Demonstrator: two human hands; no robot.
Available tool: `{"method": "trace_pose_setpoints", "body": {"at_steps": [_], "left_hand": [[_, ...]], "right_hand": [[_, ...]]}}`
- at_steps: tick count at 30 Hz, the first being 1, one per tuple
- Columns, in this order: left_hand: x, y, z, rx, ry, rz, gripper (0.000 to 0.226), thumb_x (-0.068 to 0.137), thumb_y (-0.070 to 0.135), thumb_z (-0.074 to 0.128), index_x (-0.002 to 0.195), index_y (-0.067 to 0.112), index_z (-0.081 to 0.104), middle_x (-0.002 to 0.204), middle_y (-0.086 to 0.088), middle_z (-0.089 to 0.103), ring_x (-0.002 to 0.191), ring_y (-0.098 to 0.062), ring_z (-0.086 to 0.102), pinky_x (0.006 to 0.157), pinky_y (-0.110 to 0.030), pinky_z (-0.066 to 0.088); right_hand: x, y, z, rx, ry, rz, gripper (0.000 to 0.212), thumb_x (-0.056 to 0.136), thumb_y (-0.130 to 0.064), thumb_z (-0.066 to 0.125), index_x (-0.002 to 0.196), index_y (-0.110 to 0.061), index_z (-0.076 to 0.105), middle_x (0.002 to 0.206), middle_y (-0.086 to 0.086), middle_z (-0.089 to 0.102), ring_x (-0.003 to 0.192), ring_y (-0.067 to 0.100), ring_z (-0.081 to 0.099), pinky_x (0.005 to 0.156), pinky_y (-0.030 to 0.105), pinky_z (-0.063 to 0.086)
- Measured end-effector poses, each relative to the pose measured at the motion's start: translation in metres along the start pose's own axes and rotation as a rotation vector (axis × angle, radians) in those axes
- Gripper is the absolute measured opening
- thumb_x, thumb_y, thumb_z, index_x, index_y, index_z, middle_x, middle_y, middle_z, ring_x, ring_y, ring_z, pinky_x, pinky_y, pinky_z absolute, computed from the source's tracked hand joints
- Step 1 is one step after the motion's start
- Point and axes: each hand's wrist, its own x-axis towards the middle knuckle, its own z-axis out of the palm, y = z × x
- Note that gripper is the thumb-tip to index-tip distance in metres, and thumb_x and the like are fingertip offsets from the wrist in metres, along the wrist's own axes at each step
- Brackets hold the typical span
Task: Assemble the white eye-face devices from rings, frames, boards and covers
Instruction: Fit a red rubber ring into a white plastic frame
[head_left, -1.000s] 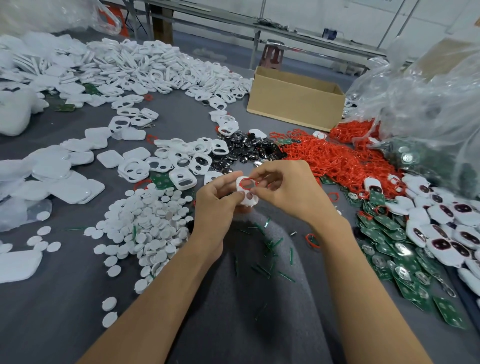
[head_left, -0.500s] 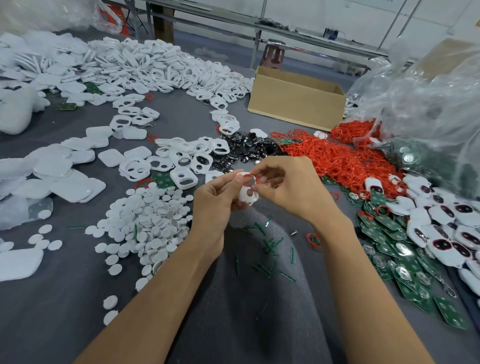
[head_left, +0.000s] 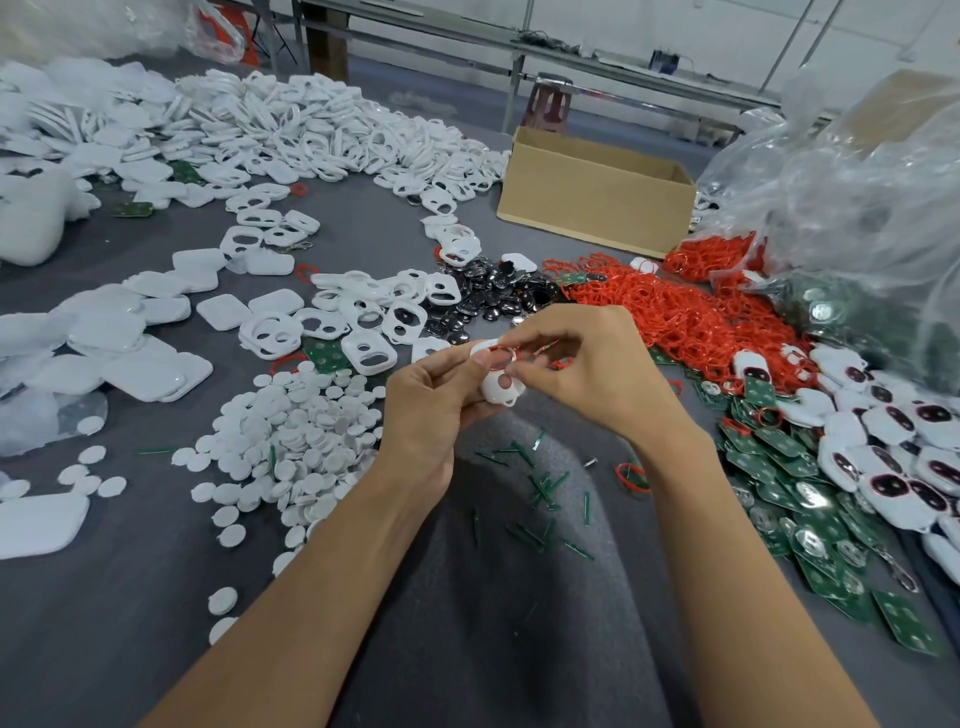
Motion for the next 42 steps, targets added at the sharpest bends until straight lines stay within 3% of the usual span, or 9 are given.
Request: {"method": "trace_pose_setpoints", "body": {"at_steps": [6, 11, 16, 23, 27, 29, 33, 37, 42], "left_hand": [[-0.001, -0.002, 0.000, 0.034, -0.011, -0.013, 0.015, 0.091, 0.013, 0.061, 0.096, 0.005, 0.073, 0.087, -0.008, 0.075, 0.077, -0.018, 0.071, 0.070, -0.030, 0.061], [-0.002, 0.000, 0.001, 0.001, 0.015, -0.043, 0.013, 0.087, 0.019, 0.064, 0.085, 0.012, 0.075, 0.084, -0.004, 0.076, 0.073, -0.013, 0.070, 0.073, -0.032, 0.059], [-0.001, 0.002, 0.000, -0.056, 0.026, -0.028, 0.016, 0.080, 0.021, 0.067, 0.089, 0.011, 0.074, 0.085, -0.002, 0.076, 0.071, -0.010, 0.069, 0.069, -0.025, 0.058], [-0.002, 0.008, 0.000, -0.180, 0.063, -0.015, 0.031, 0.063, 0.017, 0.073, 0.093, 0.010, 0.073, 0.081, -0.003, 0.076, 0.072, -0.012, 0.072, 0.061, -0.019, 0.057], [-0.003, 0.010, 0.000, -0.196, 0.088, -0.007, 0.030, 0.058, 0.017, 0.076, 0.088, 0.014, 0.076, 0.083, -0.004, 0.076, 0.077, -0.014, 0.070, 0.066, -0.020, 0.056], [-0.004, 0.011, 0.001, -0.188, 0.098, 0.006, 0.026, 0.058, 0.017, 0.076, 0.084, 0.016, 0.077, 0.081, -0.003, 0.076, 0.079, -0.017, 0.069, 0.068, -0.023, 0.054], [-0.004, 0.010, 0.003, -0.208, 0.134, 0.044, 0.018, 0.064, 0.012, 0.075, 0.082, 0.015, 0.077, 0.072, -0.002, 0.073, 0.086, -0.027, 0.053, 0.067, -0.029, 0.040], [-0.004, 0.009, 0.002, -0.197, 0.120, 0.050, 0.013, 0.066, 0.015, 0.073, 0.077, 0.020, 0.079, 0.074, 0.000, 0.074, 0.078, -0.020, 0.058, 0.065, -0.026, 0.046], [-0.003, 0.010, -0.001, -0.159, 0.076, 0.052, 0.028, 0.068, 0.018, 0.072, 0.095, 0.011, 0.073, 0.081, -0.001, 0.076, 0.074, -0.009, 0.070, 0.063, -0.020, 0.056]], "right_hand": [[-0.001, 0.003, -0.001, 0.058, 0.024, 0.050, 0.017, 0.072, -0.003, 0.081, 0.088, -0.006, 0.077, 0.082, 0.007, 0.072, 0.071, 0.016, 0.066, 0.065, 0.028, 0.052], [0.000, 0.003, 0.003, 0.048, 0.022, 0.083, 0.018, 0.072, -0.002, 0.080, 0.087, -0.011, 0.076, 0.076, 0.003, 0.072, 0.067, 0.010, 0.065, 0.061, 0.020, 0.049], [0.000, 0.003, 0.006, 0.248, 0.029, 0.180, 0.021, 0.075, -0.001, 0.077, 0.091, -0.015, 0.076, 0.078, -0.004, 0.070, 0.060, 0.000, 0.061, 0.053, 0.010, 0.042], [0.002, -0.006, 0.017, 0.441, 0.217, 0.339, 0.005, 0.078, -0.001, 0.075, 0.082, -0.004, 0.073, 0.066, 0.011, 0.069, 0.053, 0.013, 0.061, 0.051, 0.019, 0.049], [0.004, -0.010, 0.024, 0.408, 0.237, 0.403, 0.001, 0.080, -0.004, 0.074, 0.080, -0.005, 0.074, 0.066, 0.011, 0.070, 0.058, 0.018, 0.064, 0.065, 0.038, 0.060], [0.004, -0.012, 0.028, 0.374, 0.259, 0.406, 0.005, 0.081, -0.004, 0.073, 0.077, -0.007, 0.073, 0.068, 0.011, 0.071, 0.062, 0.021, 0.066, 0.071, 0.040, 0.060], [0.003, -0.018, 0.041, 0.329, 0.363, 0.385, 0.007, 0.083, -0.006, 0.071, 0.078, -0.009, 0.073, 0.066, -0.001, 0.070, 0.059, 0.007, 0.064, 0.064, 0.022, 0.056], [0.003, -0.022, 0.045, 0.362, 0.408, 0.378, 0.006, 0.082, -0.004, 0.071, 0.078, -0.008, 0.073, 0.065, -0.006, 0.068, 0.057, -0.002, 0.060, 0.058, 0.010, 0.048], [0.003, -0.017, 0.037, 0.559, 0.364, 0.482, 0.002, 0.080, -0.003, 0.073, 0.081, -0.004, 0.074, 0.076, 0.016, 0.073, 0.070, 0.025, 0.068, 0.075, 0.037, 0.057]]}}
